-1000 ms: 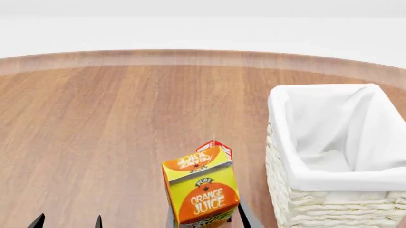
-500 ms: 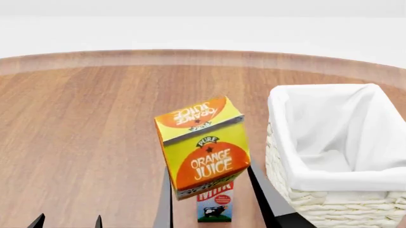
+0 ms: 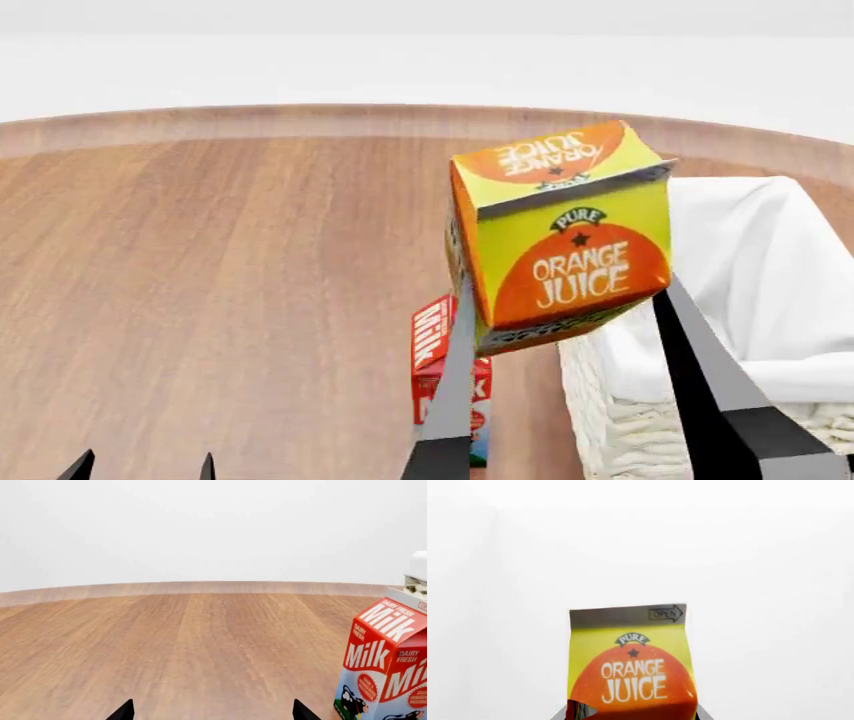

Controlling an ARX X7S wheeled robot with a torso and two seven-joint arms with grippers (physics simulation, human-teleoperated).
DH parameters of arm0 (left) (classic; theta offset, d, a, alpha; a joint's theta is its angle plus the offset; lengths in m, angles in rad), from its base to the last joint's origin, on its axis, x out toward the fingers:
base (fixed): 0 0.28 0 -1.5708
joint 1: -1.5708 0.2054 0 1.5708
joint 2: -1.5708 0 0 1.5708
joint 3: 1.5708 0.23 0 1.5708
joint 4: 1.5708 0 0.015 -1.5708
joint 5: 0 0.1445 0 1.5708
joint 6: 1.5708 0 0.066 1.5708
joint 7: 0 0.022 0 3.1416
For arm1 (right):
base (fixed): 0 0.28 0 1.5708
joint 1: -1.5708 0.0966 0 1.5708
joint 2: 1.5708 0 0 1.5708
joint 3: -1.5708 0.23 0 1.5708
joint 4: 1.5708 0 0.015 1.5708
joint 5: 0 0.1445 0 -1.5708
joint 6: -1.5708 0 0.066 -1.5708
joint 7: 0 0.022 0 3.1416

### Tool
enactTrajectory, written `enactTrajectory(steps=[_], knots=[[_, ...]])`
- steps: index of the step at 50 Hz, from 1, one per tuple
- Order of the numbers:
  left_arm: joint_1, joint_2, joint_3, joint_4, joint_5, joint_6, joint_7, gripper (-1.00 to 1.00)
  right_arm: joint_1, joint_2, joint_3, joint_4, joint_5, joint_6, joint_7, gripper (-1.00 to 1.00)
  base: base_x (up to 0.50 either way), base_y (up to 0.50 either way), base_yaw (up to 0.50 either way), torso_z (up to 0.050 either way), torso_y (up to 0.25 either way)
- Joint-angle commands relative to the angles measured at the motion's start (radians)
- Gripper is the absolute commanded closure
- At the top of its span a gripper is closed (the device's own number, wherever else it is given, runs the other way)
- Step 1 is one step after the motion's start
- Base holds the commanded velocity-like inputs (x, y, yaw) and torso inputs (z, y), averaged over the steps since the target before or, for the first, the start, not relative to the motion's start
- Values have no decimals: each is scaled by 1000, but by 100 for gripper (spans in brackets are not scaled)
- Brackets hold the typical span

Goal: Pick up the orange juice, and put it in the basket.

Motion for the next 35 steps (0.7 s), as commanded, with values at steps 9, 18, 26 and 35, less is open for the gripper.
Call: enactTrajectory(steps=[9, 18, 26, 35], knots=[[-1, -3, 5, -1, -3, 2, -4, -100, 117, 143, -38, 25, 29, -132, 15, 100, 0, 0, 0, 0, 1], [-2, -5, 7, -1, -5, 3, -6, -100, 105, 184, -28, 83, 43, -189, -11, 100, 0, 0, 0, 0, 0], [-3, -6, 9, -1, -6, 3, -8, -100, 97, 205, -15, 151, 67, -241, -32, 100, 0, 0, 0, 0, 0], [-3, -8, 11, -1, -8, 4, -9, -100, 79, 190, -10, 260, 94, -288, -61, 100, 0, 0, 0, 0, 1]])
